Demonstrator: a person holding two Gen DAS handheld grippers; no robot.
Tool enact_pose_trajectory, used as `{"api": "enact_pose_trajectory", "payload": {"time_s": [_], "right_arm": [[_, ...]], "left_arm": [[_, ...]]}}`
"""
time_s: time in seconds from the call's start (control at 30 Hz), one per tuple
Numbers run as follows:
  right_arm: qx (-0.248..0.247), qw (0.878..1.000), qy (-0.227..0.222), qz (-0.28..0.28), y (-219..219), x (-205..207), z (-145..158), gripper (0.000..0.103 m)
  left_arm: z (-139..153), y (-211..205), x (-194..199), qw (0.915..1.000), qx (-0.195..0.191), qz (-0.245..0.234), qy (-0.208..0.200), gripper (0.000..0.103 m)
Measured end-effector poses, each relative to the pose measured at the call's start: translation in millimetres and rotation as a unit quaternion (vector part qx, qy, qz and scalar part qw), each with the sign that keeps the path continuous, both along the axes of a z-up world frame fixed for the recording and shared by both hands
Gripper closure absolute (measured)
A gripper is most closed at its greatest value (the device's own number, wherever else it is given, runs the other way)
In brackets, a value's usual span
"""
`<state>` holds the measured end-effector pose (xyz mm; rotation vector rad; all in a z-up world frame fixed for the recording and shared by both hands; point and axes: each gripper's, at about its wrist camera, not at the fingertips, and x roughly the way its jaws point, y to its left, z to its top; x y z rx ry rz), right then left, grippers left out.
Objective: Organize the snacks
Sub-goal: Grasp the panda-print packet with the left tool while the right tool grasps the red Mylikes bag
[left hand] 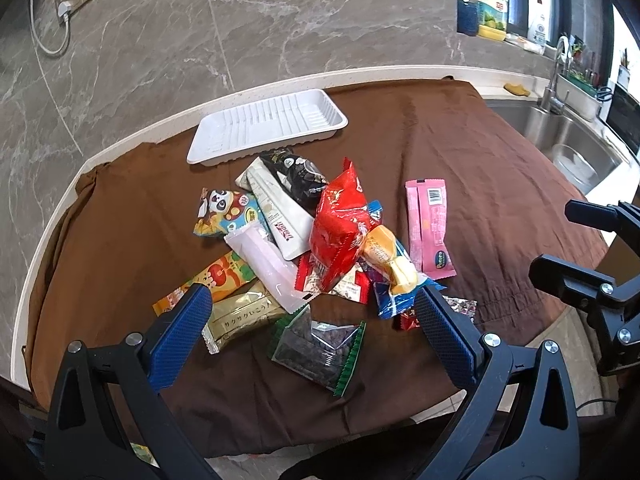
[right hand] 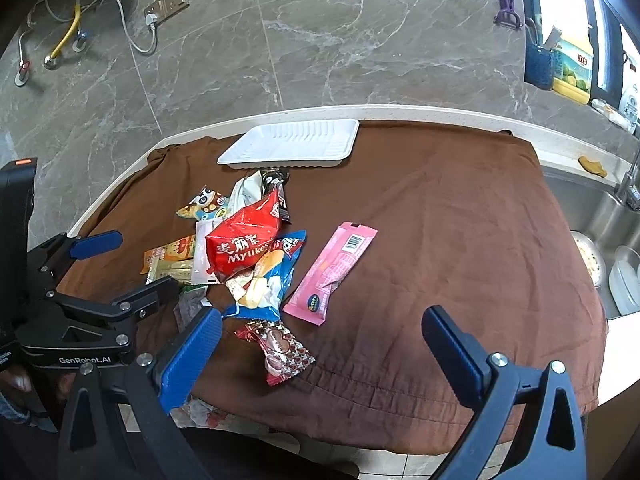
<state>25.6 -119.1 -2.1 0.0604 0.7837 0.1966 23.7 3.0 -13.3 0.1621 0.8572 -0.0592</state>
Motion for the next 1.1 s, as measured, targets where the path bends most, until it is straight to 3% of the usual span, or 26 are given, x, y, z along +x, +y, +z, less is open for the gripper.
{"api": "enact_pose_trajectory", "payload": {"time_s": [0.43,0.8,1.1], "right_arm": [[0.03,0.999,0.035,0.026,25.7,38.5,-9.4,0.001],[0.048,0.995,0.075,0.036,76.3,100.8,-19.1,0.003],[0.036,0.992,0.12,0.012,98.9,140.9,-41.2,0.011]], "left_arm": [[-12.5,46.9,24.9,0.9993,0.012,0.034,0.013,0.001],[-22.8,123.5,100.5,0.9983,0.008,0.053,0.026,0.001],[-46.7,153.3,160.5,0.9982,-0.002,0.038,0.047,0.001]]}}
